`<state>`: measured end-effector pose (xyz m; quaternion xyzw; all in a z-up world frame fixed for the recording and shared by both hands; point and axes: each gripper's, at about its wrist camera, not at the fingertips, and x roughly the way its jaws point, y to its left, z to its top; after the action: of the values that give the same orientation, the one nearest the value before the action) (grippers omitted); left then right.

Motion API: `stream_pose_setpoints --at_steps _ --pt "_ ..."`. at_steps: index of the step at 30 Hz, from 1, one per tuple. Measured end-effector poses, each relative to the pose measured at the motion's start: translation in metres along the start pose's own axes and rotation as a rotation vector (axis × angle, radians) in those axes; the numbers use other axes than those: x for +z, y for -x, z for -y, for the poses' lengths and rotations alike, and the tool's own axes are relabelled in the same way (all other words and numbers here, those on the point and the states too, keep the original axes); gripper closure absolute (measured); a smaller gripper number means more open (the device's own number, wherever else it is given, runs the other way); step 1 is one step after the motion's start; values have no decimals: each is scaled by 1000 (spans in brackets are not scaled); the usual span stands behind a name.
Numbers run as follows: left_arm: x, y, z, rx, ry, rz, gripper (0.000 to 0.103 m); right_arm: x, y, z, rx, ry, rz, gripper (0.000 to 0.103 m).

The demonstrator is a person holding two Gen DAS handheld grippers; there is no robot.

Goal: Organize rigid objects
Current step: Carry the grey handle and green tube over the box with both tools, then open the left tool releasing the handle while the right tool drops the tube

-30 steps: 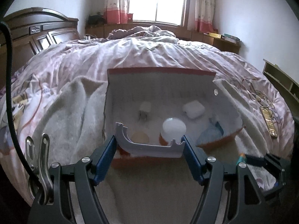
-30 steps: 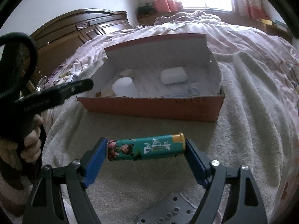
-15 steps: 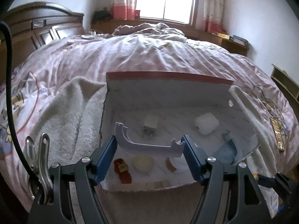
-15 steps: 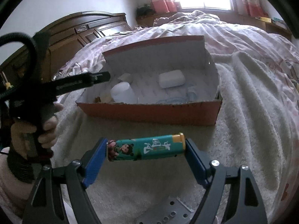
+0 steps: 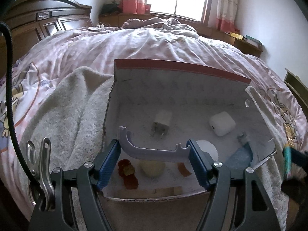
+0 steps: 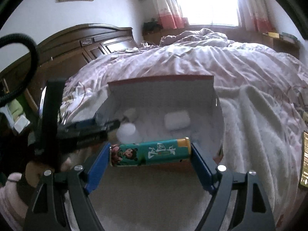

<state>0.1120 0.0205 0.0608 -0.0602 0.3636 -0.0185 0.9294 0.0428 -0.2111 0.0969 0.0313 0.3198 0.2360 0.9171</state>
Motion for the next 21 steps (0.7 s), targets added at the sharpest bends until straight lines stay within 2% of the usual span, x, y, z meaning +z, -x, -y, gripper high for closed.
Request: stream_pose_setpoints --at_steps 5,12,21 --pt "-3 -2 0 23 -12 -5 31 12 -17 2 -43 10 2 18" --pt "-5 -4 5 46 -45 5 31 11 -37 9 -94 3 -23 18" --pt "-8 -4 6 56 -60 12 31 6 -50 34 -105 -93 -73 18"
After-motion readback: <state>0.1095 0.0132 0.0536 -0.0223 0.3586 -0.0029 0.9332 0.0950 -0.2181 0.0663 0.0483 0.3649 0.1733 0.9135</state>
